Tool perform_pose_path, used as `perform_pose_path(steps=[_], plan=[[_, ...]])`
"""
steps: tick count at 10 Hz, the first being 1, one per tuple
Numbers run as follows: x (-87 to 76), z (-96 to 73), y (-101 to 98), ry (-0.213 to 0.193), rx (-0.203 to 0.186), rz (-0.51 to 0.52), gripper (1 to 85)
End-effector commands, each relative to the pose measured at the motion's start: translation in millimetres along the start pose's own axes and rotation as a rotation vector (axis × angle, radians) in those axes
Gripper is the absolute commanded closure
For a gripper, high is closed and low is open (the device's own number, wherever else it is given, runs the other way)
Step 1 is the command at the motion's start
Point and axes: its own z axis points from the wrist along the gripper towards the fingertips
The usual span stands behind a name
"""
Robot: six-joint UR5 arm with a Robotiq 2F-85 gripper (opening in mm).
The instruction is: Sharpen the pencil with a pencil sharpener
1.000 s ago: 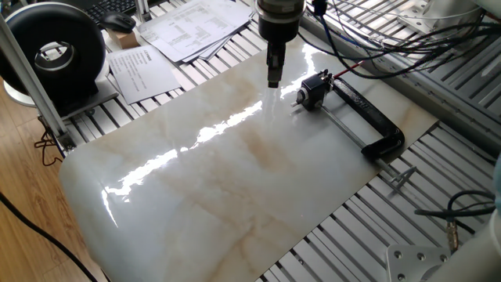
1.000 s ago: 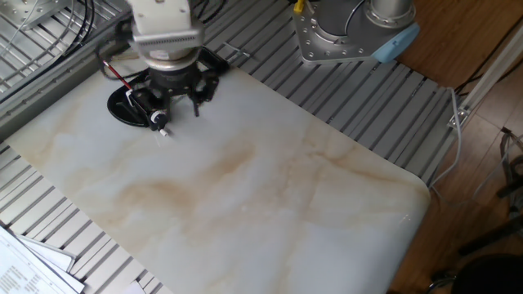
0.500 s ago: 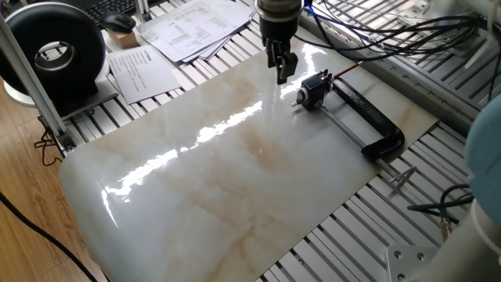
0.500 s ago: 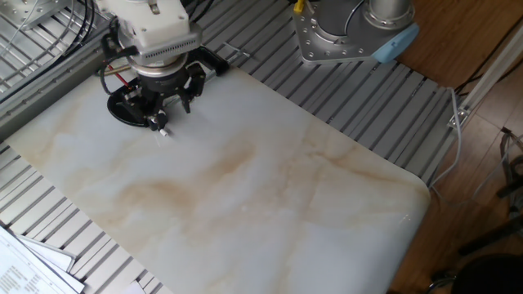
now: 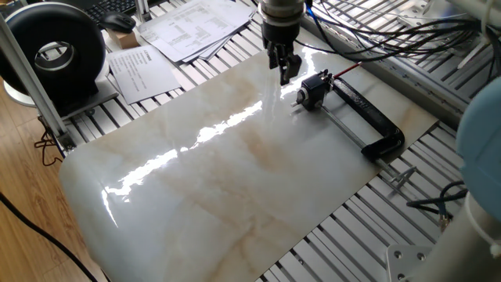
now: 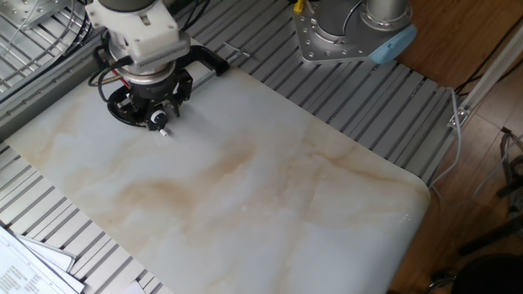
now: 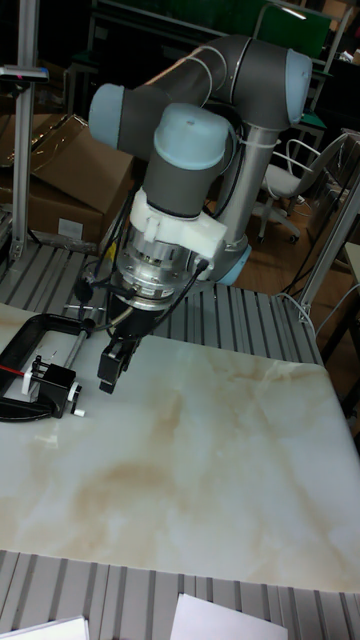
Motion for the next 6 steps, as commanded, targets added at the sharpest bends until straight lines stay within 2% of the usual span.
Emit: perform_pose_path(steps=[1, 2, 4, 5, 6], plan=[[14.9, 9.9, 10.4, 0.020, -0.047, 0.023, 32.7], [12.2, 13.1, 8.5, 0.021, -0.041, 0.015, 33.0], [10.9, 41.9, 4.2, 0.024, -0.029, 0.021, 32.7], [12.3, 57.9, -1.2, 0.012, -0.022, 0.023, 32.7], [11.4, 58.0, -1.3, 0.009, -0.021, 0.024, 32.7]])
